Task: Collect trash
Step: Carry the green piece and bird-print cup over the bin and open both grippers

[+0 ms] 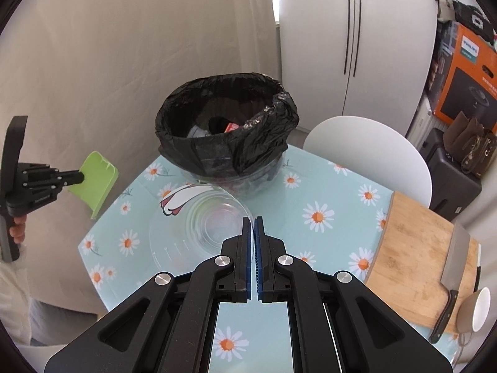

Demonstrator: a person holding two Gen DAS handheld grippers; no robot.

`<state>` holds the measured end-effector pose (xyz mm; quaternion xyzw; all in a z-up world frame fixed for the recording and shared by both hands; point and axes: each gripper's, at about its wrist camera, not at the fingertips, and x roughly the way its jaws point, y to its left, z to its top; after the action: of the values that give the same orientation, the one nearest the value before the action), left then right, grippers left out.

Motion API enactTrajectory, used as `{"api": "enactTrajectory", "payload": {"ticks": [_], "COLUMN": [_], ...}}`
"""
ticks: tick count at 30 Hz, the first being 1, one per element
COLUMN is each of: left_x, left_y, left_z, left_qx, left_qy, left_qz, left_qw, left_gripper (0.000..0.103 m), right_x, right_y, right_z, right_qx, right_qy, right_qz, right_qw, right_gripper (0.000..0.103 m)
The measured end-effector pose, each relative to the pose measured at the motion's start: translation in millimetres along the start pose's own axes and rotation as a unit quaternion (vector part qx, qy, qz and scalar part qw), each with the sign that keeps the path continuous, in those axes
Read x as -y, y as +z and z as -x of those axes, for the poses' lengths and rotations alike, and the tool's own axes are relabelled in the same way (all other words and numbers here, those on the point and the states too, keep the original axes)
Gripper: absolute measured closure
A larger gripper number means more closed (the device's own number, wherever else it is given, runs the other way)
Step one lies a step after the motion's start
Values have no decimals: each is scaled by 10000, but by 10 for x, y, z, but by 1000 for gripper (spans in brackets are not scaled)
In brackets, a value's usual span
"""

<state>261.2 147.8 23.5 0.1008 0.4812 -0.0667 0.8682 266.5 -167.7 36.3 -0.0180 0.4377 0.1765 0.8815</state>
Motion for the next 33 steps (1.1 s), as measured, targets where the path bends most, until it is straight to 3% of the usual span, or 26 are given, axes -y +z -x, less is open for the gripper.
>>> {"api": "enactTrajectory", "payload": {"ticks": [19, 33], "left_x": [-98, -156], "left_y": [732, 1399], "left_z": [418, 38], "left_qx": [796, 914], "left_qy": [-56, -350], "left_qz": [-549, -1036], "left_qw": [9953, 9898], "left_gripper": [101, 101], "right_x": [-215, -304], "right_y": [667, 1206], "right_z": [54, -270], "right_qx": [413, 458], "right_qy": [-209, -322], "right_qz": [170, 44], "right_qw": [9988, 9984], "right_gripper": [101, 101]}}
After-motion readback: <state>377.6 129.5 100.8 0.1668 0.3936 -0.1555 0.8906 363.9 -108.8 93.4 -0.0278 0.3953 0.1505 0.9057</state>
